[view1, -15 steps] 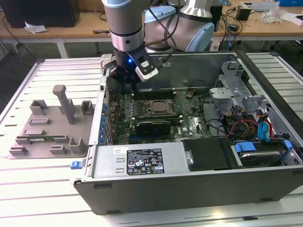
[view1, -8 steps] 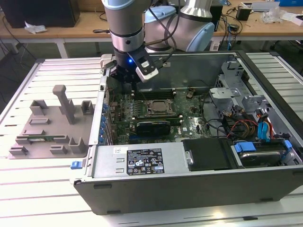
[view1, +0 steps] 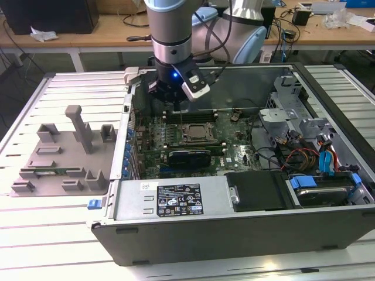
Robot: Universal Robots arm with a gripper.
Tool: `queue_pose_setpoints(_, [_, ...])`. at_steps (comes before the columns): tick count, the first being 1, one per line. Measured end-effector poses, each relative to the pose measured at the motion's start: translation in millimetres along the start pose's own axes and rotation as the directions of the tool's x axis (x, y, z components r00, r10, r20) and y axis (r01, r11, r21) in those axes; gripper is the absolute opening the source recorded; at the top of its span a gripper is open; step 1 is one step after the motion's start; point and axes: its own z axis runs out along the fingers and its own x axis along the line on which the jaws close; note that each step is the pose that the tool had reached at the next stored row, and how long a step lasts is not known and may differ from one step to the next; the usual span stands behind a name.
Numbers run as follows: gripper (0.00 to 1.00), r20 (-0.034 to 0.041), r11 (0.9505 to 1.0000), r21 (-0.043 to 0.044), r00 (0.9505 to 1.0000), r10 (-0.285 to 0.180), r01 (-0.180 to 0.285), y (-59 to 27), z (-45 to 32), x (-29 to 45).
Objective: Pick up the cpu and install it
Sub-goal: 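Install the first cpu locking lever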
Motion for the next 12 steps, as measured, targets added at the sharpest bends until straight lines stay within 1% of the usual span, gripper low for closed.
queue_pose_setpoints(7, [0.11,-0.0028,1.0,-0.0002,1.0,0.001,-0.001,-1.5,0.7,-19.9])
queue_pose_setpoints(12, [0.11,-0.0021,1.0,0.0004,1.0,0.002,-0.002,-1.6,1.1,-20.4])
